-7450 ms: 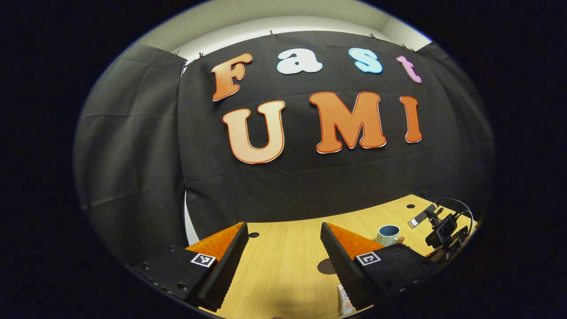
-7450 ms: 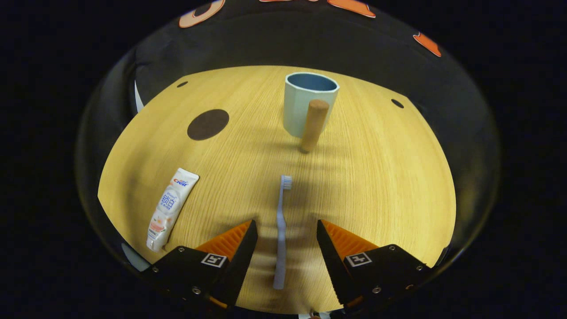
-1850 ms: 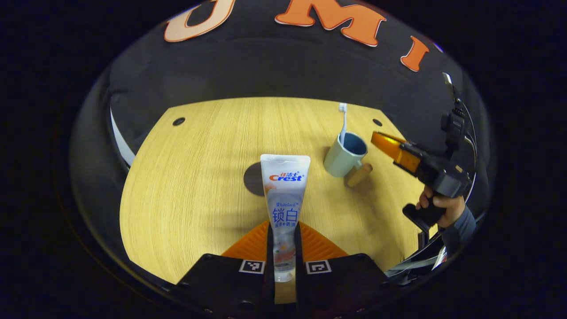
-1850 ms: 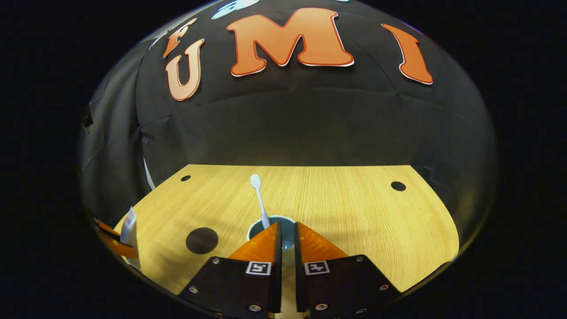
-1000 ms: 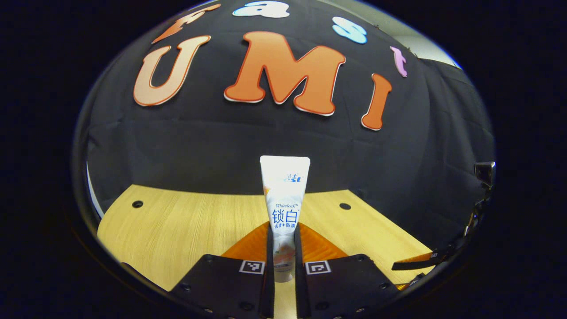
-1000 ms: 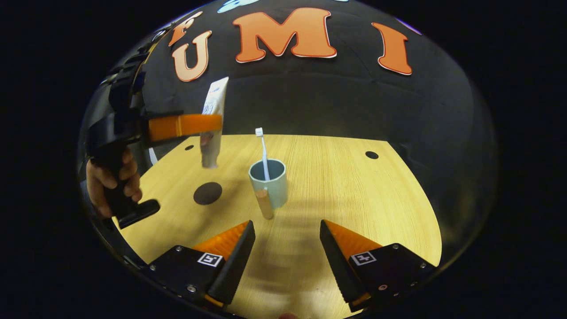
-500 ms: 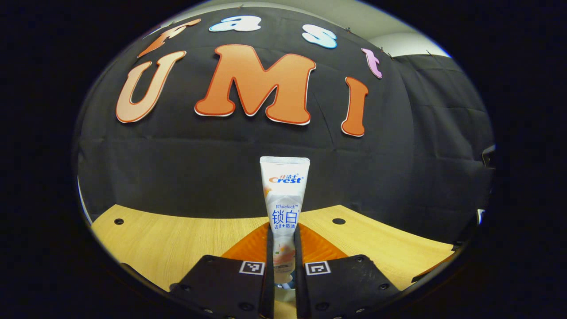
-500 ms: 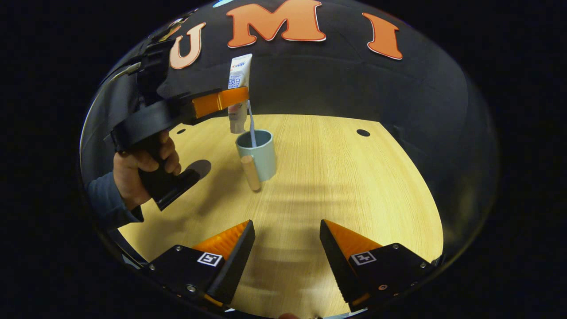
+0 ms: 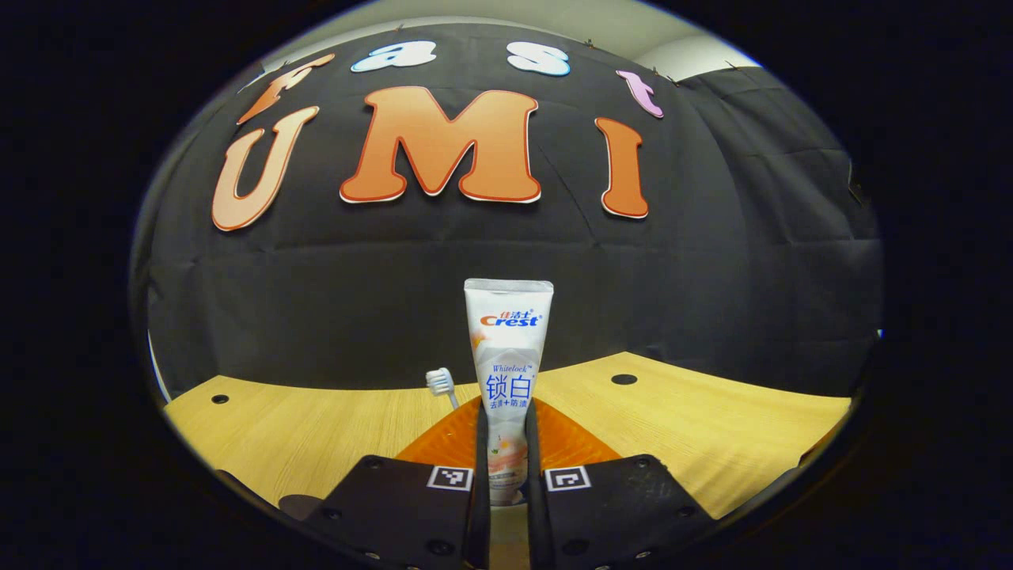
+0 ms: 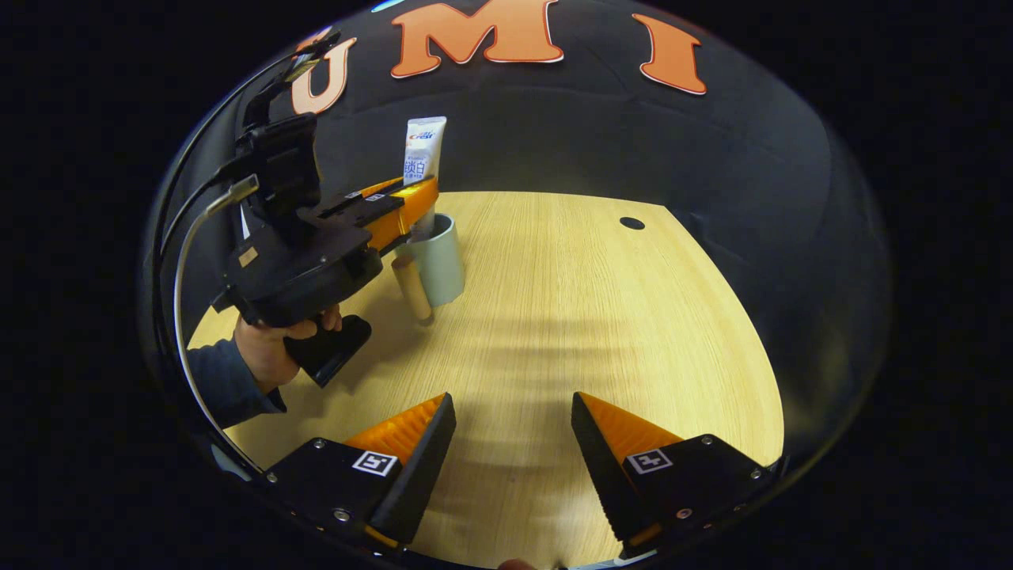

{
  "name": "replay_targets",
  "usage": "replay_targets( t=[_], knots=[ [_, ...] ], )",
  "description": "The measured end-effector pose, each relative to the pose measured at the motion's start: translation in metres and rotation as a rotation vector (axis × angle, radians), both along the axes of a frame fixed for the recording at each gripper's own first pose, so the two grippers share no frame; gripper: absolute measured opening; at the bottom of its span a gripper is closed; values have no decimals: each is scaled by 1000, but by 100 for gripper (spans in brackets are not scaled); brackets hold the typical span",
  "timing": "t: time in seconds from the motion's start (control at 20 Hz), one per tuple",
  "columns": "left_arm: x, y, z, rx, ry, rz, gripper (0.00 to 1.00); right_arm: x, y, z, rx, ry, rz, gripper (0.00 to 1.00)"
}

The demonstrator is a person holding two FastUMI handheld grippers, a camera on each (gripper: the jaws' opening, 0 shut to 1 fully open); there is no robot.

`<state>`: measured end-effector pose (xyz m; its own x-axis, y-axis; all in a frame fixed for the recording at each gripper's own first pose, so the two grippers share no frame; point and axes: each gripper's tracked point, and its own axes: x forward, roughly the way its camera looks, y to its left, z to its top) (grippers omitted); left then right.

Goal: Put the toothbrush and toothpaste on the desktop into the cup, then pick up the cup and place it on the coaster on the desktop.

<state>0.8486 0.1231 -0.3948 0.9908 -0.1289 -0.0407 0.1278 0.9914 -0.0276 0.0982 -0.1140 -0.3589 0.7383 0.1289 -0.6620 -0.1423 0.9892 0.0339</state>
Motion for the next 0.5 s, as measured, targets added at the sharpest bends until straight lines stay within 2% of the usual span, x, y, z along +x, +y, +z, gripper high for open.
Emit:
replay_targets(
  t=[0.2,0.5],
  knots=[
    [-5,10,-3,-5,-23,66,19,1,0,0,-2,1,19,90],
    [-6,17,-14,-43,-4,96,23,2,2,1,-9,2,44,90]
  ],
)
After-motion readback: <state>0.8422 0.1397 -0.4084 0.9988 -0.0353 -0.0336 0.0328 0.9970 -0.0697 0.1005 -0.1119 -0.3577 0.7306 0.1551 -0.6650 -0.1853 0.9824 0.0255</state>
